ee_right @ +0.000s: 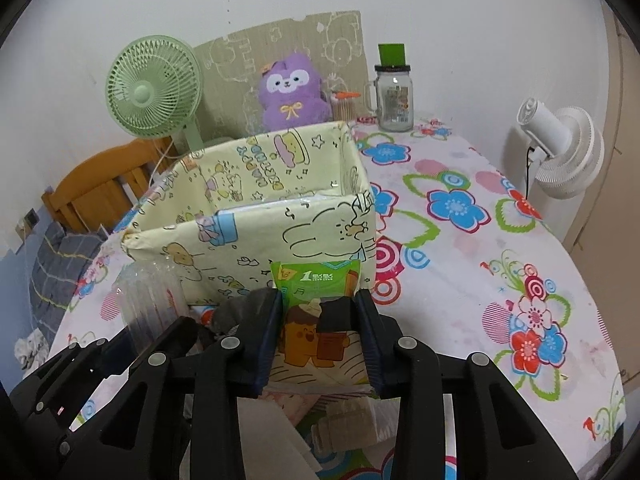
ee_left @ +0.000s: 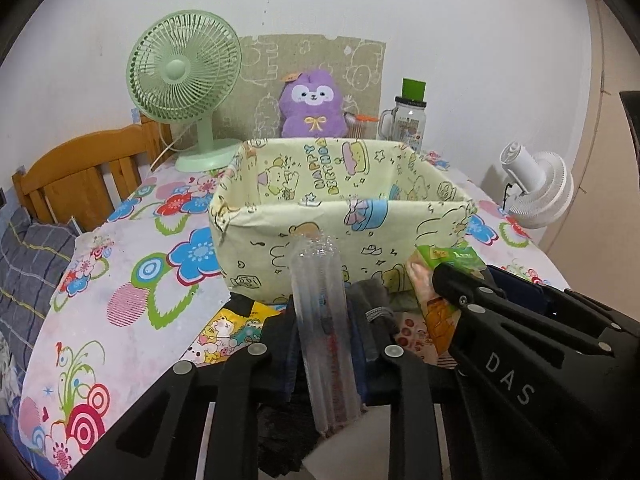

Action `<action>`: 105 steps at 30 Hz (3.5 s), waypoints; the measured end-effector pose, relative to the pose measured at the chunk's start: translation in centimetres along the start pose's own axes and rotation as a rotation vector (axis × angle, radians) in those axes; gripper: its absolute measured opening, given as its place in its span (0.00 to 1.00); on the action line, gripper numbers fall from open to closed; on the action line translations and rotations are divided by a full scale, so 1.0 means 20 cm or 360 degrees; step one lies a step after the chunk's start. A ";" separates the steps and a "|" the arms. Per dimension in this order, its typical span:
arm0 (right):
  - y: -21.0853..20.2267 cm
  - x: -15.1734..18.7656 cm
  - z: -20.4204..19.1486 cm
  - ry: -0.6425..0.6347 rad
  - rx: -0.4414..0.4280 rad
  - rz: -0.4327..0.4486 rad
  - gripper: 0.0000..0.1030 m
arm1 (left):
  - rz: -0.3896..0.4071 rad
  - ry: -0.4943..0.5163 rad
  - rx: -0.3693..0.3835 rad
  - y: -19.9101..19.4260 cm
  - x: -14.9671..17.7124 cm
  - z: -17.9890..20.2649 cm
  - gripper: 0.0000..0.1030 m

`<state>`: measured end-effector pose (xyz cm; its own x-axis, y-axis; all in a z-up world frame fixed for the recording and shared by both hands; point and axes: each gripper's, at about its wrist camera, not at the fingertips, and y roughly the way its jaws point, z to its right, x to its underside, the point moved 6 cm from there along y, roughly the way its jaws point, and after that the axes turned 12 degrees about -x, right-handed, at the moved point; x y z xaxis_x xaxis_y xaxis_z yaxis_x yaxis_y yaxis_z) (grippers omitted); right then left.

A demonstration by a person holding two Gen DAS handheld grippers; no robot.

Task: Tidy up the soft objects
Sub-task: 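Carry the tube and packet into the fabric box and open both grippers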

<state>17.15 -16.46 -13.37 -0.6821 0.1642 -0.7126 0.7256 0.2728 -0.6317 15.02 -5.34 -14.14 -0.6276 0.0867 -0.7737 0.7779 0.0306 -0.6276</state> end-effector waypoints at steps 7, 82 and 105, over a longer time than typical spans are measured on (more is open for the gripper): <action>-0.11 -0.04 -0.03 -0.0013 -0.0009 0.0066 0.39 | 0.0061 0.0000 0.0000 -0.09 -0.05 -0.01 0.20; 0.01 -0.64 -0.13 -0.0115 -0.0043 0.0195 0.39 | 0.0168 0.0018 -0.0018 0.04 -0.62 -0.03 0.20; 0.48 -0.60 -0.02 -0.0086 -0.0020 -0.0038 0.39 | -0.0060 0.0066 -0.0046 0.46 -0.54 0.01 0.64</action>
<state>32.21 -15.51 -10.71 -0.6932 0.1063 -0.7128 0.7076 0.2880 -0.6452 28.89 -6.10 -11.64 -0.6553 0.1264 -0.7447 0.7546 0.0635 -0.6532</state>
